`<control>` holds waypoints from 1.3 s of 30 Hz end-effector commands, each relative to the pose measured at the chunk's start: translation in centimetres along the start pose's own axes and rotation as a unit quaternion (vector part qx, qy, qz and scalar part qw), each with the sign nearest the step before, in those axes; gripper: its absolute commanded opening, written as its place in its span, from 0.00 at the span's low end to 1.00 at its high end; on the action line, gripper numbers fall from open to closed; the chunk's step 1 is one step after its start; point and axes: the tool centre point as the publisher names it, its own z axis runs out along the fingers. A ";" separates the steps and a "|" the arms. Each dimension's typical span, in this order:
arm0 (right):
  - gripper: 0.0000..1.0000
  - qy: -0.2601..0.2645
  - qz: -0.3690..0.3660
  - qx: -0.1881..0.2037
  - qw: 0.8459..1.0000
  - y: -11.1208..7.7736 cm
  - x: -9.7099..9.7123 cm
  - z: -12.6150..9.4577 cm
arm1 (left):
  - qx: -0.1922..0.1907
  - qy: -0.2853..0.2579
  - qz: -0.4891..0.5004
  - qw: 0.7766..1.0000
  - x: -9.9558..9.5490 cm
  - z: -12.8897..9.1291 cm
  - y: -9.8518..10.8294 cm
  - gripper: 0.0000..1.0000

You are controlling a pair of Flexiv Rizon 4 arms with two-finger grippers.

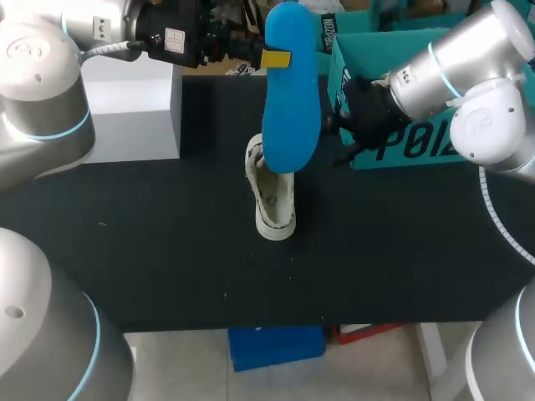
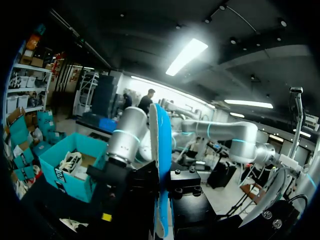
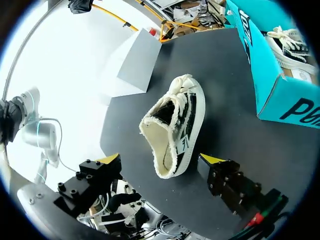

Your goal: Take the shoe out of the shoebox, open the shoe tongue, remove and reinsert the insole, then place the shoe into the shoebox

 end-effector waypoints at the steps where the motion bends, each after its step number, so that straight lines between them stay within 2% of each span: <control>1: 1.00 0.016 -0.001 -0.005 1.000 -0.4 0.1 -0.2 | 0.001 -0.001 0.001 1.000 0.0 0.1 0.1 0.00; 13: 1.00 0.016 -0.001 -0.005 1.000 -0.4 0.1 -0.2 | 0.001 -0.001 0.001 1.000 0.0 0.1 0.1 0.00; 17: 1.00 0.043 0.019 -0.025 0.999 -1.6 -0.8 -0.8 | 0.001 -0.001 0.001 1.000 0.0 0.1 0.1 0.00; 19: 1.00 0.079 0.026 -0.034 0.996 -1.7 -0.8 -1.2 | 0.001 -0.001 0.001 1.000 0.0 0.1 0.1 0.00; 21: 1.00 0.083 0.029 -0.038 0.995 -1.7 -0.8 -1.4 | 0.001 -0.001 0.001 1.000 0.0 0.1 0.1 0.00; 27: 1.00 0.148 0.030 -0.050 0.987 -1.6 -0.4 -2.1 | 0.001 -0.001 0.001 1.000 0.0 0.1 0.1 0.00; 29: 1.00 0.185 0.029 -0.054 0.981 -1.5 -0.2 -2.3 | 0.001 -0.001 0.001 1.000 0.0 0.1 0.1 0.00; 33: 1.00 0.211 0.028 -0.059 0.975 -1.3 0.4 -2.8 | 0.001 -0.001 0.001 1.000 0.0 0.1 0.1 0.00; 39: 1.00 0.215 0.024 -0.062 0.974 -1.1 1.0 -3.2 | 0.001 -0.001 0.001 1.000 0.0 0.1 0.1 0.00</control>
